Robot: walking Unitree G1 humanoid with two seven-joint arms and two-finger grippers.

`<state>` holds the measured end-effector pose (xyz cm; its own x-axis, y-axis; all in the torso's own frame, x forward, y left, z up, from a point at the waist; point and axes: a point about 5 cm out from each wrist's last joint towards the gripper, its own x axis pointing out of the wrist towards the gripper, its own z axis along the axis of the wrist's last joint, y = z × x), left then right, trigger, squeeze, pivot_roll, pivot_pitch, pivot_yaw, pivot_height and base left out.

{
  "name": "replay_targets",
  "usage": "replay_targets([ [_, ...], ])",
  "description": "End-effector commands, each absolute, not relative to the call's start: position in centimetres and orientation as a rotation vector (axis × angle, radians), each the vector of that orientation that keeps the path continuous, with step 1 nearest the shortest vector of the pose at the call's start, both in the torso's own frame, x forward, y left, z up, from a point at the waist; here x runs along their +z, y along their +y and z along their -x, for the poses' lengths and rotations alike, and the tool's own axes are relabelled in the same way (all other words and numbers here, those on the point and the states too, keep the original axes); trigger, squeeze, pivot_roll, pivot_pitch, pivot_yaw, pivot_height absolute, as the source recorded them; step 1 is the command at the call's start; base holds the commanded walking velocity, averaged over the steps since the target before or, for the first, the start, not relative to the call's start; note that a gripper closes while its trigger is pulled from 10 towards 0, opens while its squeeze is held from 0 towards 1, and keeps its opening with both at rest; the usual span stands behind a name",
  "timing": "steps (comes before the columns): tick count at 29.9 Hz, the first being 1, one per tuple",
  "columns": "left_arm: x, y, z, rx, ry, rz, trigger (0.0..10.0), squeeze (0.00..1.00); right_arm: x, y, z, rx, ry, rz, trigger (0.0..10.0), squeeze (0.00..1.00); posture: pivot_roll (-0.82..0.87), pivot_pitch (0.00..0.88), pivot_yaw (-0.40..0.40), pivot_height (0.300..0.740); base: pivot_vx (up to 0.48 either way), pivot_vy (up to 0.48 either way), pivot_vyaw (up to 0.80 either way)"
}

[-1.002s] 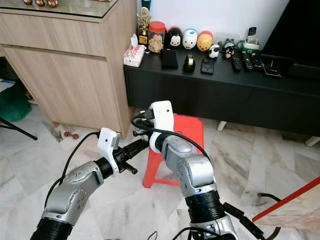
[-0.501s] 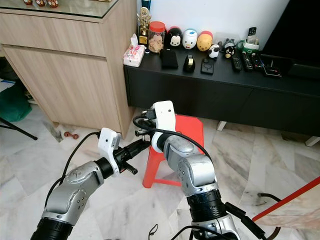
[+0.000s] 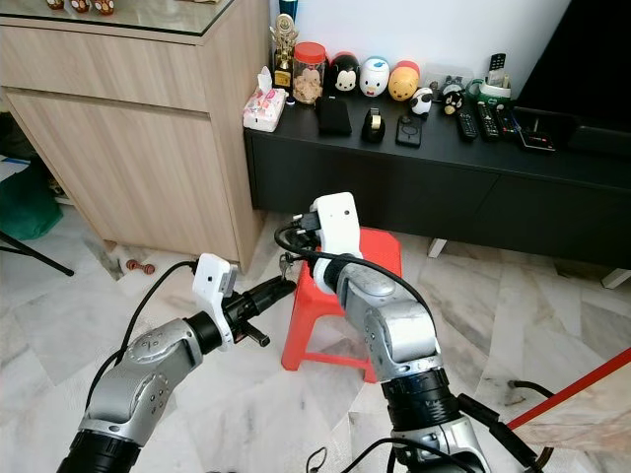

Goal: Hang keys on a hook

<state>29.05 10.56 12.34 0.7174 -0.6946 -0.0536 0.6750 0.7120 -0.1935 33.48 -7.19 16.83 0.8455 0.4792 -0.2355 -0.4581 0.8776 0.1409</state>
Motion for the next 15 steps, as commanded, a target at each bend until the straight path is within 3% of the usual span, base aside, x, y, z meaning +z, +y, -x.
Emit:
replay_targets([
  [1, 12.4, 10.3, -28.7, -0.777, 0.12, 0.144, 0.0, 0.0, 16.9, -7.9, -33.8, 0.466, 0.265, -0.073, 10.0, 0.0, 0.13, 0.121, -0.109, 0.74, 0.0, 0.0, 0.0],
  [3, 10.7, 11.7, -28.6, -0.717, 0.197, 0.043, 0.0, 0.0, 16.3, -10.2, -34.8, 0.366, 0.263, -0.056, 10.0, 0.0, 0.13, 0.121, -0.107, 0.74, 0.0, 0.0, 0.0],
  [7, 9.5, 12.7, -28.6, -0.655, 0.248, -0.023, 0.0, 0.0, 14.7, -11.5, -35.0, 0.309, 0.304, -0.048, 10.0, 0.0, 0.13, 0.121, -0.107, 0.74, 0.0, 0.0, 0.0],
  [8, 9.2, 12.9, -28.6, -0.639, 0.259, -0.036, 1.4, 0.0, 14.3, -11.8, -35.0, 0.3, 0.313, -0.046, 10.0, 0.0, 0.13, 0.121, -0.106, 0.74, 0.0, 0.0, 0.0],
  [9, 8.9, 13.1, -28.7, -0.618, 0.273, -0.048, 8.6, 0.0, 13.8, -12.1, -35.0, 0.287, 0.324, -0.05, 10.0, 0.0, 0.13, 0.121, -0.106, 0.74, 0.0, 0.0, 0.0],
  [10, 8.6, 13.4, -28.7, -0.602, 0.288, -0.06, 8.6, 0.0, 13.3, -12.4, -35.0, 0.273, 0.336, -0.052, 10.0, 0.0, 0.13, 0.121, -0.106, 0.74, 0.0, 0.0, 0.0],
  [11, 8.2, 13.7, -28.7, -0.576, 0.307, -0.077, 10.0, 0.0, 12.6, -12.8, -34.9, 0.257, 0.354, -0.054, 10.0, 0.0, 0.13, 0.121, -0.105, 0.74, 0.0, 0.0, 0.0],
  [15, 6.5, 15.4, -28.8, -0.43, 0.366, -0.108, 10.0, 0.0, 7.8, -14.5, -33.8, 0.183, 0.457, -0.052, 10.0, 0.0, 0.14, 0.12, -0.104, 0.74, 0.0, 0.0, 0.0],
])
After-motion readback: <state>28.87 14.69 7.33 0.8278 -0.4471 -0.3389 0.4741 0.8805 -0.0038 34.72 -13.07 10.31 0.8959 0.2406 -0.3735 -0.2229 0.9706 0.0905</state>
